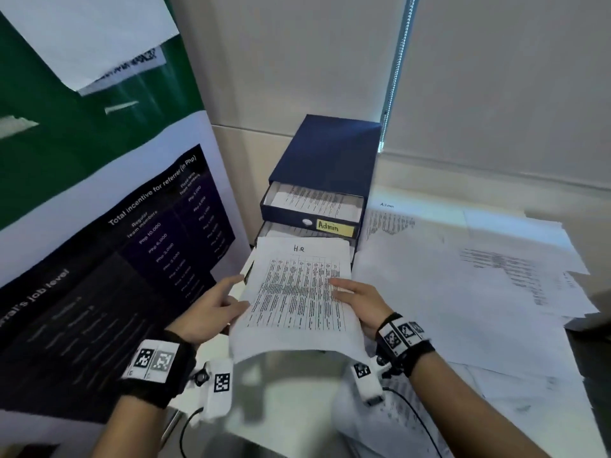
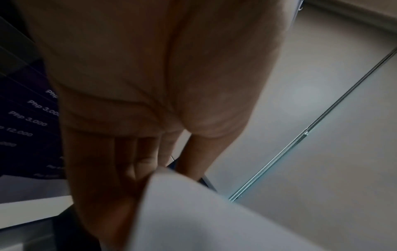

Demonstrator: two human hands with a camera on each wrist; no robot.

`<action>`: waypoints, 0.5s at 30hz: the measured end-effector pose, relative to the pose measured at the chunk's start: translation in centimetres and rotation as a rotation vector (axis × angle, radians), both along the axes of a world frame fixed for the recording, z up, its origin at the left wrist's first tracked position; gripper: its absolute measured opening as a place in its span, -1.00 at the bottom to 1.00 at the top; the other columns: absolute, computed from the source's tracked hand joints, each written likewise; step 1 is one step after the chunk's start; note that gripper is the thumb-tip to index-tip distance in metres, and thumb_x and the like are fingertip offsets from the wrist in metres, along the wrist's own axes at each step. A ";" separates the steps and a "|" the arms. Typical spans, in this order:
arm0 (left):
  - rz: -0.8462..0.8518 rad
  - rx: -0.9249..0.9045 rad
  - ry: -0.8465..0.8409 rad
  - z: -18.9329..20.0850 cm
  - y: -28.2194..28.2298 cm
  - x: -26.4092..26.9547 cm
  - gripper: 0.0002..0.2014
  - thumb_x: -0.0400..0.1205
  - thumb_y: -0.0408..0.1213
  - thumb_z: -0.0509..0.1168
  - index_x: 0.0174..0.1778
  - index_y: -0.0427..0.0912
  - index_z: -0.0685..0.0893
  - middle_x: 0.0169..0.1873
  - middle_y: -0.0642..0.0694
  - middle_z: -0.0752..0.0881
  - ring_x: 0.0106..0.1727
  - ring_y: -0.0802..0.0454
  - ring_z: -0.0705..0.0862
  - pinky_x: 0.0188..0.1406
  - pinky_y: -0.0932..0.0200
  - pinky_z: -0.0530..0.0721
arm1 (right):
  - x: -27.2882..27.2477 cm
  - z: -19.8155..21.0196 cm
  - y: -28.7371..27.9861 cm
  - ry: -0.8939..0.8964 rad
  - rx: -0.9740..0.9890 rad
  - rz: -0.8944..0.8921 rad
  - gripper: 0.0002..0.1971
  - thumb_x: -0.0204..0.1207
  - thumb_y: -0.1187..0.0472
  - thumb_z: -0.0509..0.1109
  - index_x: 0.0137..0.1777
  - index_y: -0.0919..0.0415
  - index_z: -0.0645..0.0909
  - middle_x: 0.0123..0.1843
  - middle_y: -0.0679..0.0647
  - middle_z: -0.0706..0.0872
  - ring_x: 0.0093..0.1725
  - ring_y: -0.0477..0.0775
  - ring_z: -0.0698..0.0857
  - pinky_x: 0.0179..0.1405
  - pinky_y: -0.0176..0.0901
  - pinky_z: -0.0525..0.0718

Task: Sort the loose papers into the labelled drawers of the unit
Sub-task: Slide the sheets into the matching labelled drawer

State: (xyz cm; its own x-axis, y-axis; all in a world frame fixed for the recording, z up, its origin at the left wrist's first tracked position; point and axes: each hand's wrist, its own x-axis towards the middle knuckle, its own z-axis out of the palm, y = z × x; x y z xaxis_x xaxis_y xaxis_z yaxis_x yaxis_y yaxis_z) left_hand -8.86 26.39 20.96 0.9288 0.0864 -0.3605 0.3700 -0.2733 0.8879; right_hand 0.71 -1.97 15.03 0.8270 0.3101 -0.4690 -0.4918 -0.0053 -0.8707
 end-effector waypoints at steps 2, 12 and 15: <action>0.008 -0.039 0.010 -0.3 0.4 -0.4 -0.54 0.72 -0.36 0.32 0.53 -0.03 0.43 -0.34 -0.21 0.68 -0.35 0.02 0.66 -0.34 0.11 0.67 | 1.1 0.0 0.3 0.028 0.022 -0.037 -0.74 0.58 0.41 0.40 0.18 0.16 0.77 0.34 0.27 0.69 0.25 0.25 0.74 0.33 0.24 0.65; 0.216 -0.133 -0.116 -2.6 -1.3 3.7 -0.58 0.72 -0.48 0.26 0.50 -0.12 0.54 -0.54 -0.10 0.61 -0.61 0.09 0.46 -0.56 0.22 0.46 | 3.6 2.4 0.3 -0.117 -0.246 0.047 -0.66 0.49 0.05 0.54 0.24 0.03 0.66 0.18 0.14 0.71 -0.37 -0.26 0.75 -0.42 -0.39 0.69; 0.307 -0.112 -0.152 -3.6 -1.7 5.9 -0.62 0.70 -0.51 0.28 0.44 -0.20 0.60 -0.52 -0.10 0.61 -0.61 0.14 0.48 -0.58 0.32 0.52 | 1.6 3.0 0.0 0.084 -0.114 0.310 -0.70 0.52 0.24 0.52 0.23 0.23 0.68 0.14 0.16 0.75 -0.23 0.01 0.80 -0.25 -0.25 0.81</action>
State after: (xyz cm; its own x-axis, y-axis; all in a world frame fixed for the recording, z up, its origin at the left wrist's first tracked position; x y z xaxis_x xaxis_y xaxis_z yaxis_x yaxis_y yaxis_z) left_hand -3.00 24.70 17.34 0.9094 0.3373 -0.2432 0.2812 -0.0679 0.9572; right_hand 2.28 -1.94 18.04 0.6585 0.4827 -0.5774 -0.5216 -0.2605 -0.8125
